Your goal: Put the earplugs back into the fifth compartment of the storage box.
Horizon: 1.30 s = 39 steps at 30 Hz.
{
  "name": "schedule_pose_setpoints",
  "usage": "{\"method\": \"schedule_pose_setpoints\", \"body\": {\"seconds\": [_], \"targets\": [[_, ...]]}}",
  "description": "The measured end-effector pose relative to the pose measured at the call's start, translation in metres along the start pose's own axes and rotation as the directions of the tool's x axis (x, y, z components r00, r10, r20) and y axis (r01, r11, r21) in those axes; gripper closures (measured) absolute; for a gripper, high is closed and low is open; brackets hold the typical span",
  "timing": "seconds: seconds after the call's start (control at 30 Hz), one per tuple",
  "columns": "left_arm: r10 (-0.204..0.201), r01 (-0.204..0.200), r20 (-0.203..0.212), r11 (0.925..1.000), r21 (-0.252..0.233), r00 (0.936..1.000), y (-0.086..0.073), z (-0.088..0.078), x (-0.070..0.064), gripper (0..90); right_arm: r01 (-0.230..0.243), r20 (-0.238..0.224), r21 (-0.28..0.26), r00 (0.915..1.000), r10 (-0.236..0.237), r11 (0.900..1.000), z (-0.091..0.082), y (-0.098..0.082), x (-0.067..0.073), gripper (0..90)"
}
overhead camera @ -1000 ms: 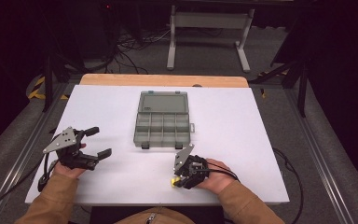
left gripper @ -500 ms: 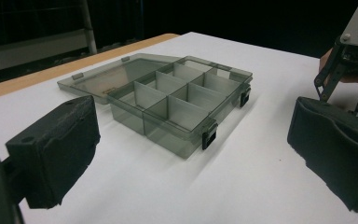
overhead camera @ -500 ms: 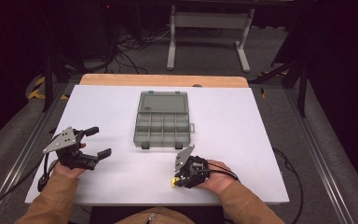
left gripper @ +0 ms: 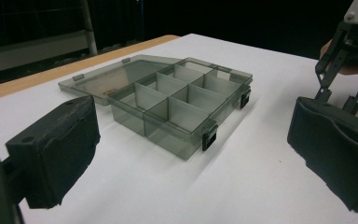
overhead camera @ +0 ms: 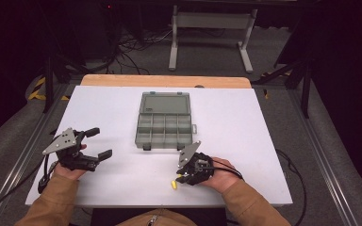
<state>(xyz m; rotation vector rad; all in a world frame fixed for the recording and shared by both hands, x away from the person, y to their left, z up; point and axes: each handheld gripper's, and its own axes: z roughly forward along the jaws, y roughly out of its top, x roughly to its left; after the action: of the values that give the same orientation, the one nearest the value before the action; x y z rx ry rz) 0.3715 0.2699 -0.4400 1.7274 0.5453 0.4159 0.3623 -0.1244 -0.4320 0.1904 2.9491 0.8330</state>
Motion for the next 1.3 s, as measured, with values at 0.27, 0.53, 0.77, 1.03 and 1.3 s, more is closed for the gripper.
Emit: {"method": "schedule_pose_setpoints", "body": {"seconds": [0.27,0.53,0.77,1.03,1.3], "targets": [[-0.01,0.01,0.002,0.9999,-0.003,0.9999,0.0,-0.001,0.0,2.8,0.004,0.038,-0.046,0.9993,-0.002,0.999,-0.012,0.013,-0.008,71.3],[-0.011,0.011,-0.001,0.9999,-0.012,0.9999,0.0,-0.001,0.0,2.8,0.014,0.061,-0.078,0.9981,-0.01,0.997,-0.019,0.025,-0.017,71.7],[-0.006,0.006,-0.002,0.9999,-0.016,1.0,0.0,-0.002,0.001,2.8,-0.005,0.073,-0.104,0.9973,0.012,0.995,-0.022,0.034,-0.027,71.7],[-0.01,0.01,-0.002,0.9999,-0.013,1.0,0.0,-0.002,0.002,2.8,-0.031,0.108,-0.13,0.9931,0.045,0.991,-0.023,0.042,-0.041,71.7],[-0.012,0.012,-0.003,0.9998,-0.014,0.9999,0.0,-0.003,0.002,2.8,-0.046,0.128,-0.138,0.9897,0.064,0.989,-0.021,0.052,-0.052,71.7]]}}
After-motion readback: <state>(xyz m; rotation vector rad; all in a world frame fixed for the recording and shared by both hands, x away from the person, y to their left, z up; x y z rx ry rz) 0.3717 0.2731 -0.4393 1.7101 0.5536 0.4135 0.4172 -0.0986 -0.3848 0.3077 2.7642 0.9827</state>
